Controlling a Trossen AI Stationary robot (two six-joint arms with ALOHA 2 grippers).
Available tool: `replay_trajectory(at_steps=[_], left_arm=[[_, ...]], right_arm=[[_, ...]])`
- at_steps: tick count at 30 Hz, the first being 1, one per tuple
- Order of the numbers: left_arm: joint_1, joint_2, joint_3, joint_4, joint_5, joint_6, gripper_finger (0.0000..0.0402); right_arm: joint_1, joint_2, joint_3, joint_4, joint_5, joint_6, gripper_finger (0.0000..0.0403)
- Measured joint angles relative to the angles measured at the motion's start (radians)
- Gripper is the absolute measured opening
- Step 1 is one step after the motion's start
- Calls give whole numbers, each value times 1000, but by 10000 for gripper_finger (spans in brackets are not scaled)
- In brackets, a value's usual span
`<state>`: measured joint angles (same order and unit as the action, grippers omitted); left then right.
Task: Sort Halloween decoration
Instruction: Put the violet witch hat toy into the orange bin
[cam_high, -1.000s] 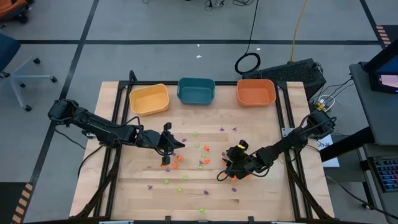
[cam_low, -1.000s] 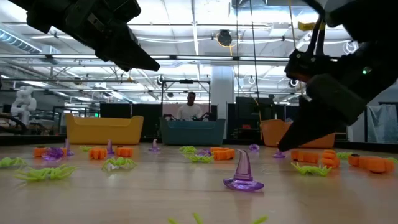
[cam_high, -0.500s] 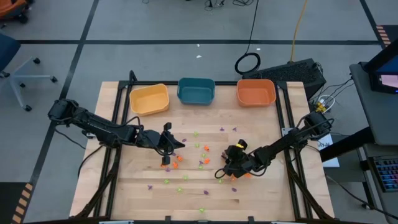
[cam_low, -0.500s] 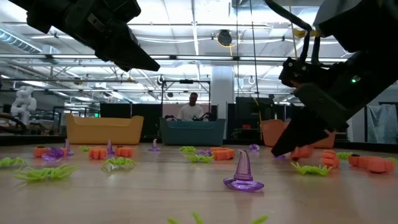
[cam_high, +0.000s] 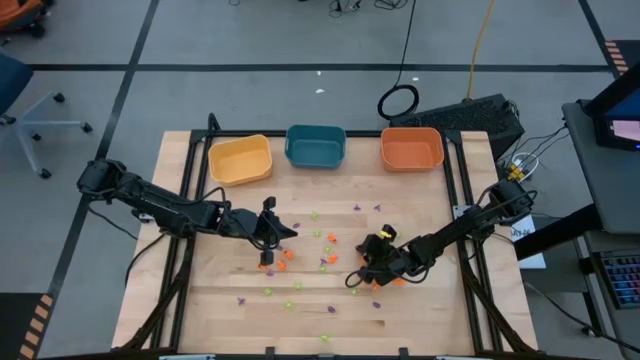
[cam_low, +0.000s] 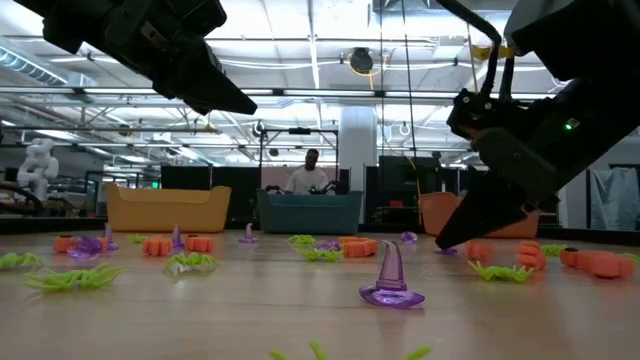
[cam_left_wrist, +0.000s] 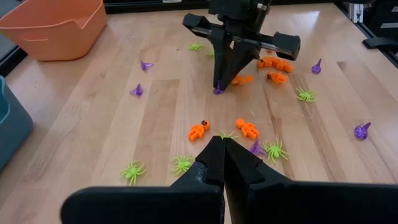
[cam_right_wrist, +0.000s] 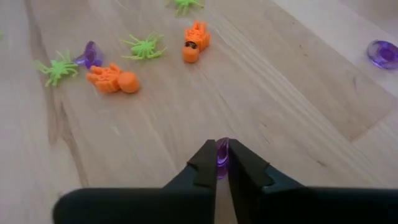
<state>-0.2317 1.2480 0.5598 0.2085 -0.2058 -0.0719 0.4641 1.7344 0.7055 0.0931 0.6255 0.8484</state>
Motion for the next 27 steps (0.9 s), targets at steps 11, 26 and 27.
replay_trajectory(at_steps=[11,26,27], left_arm=[[0,0,0,0,0,0,0],[0,0,0,1,0,0,0],[0,0,0,1,0,0,0]], right_arm=[[6,-38,4,10,-2,-56,1],[27,-319,34,12,-54,-397,0],[29,-341,35,12,-51,-423,0]])
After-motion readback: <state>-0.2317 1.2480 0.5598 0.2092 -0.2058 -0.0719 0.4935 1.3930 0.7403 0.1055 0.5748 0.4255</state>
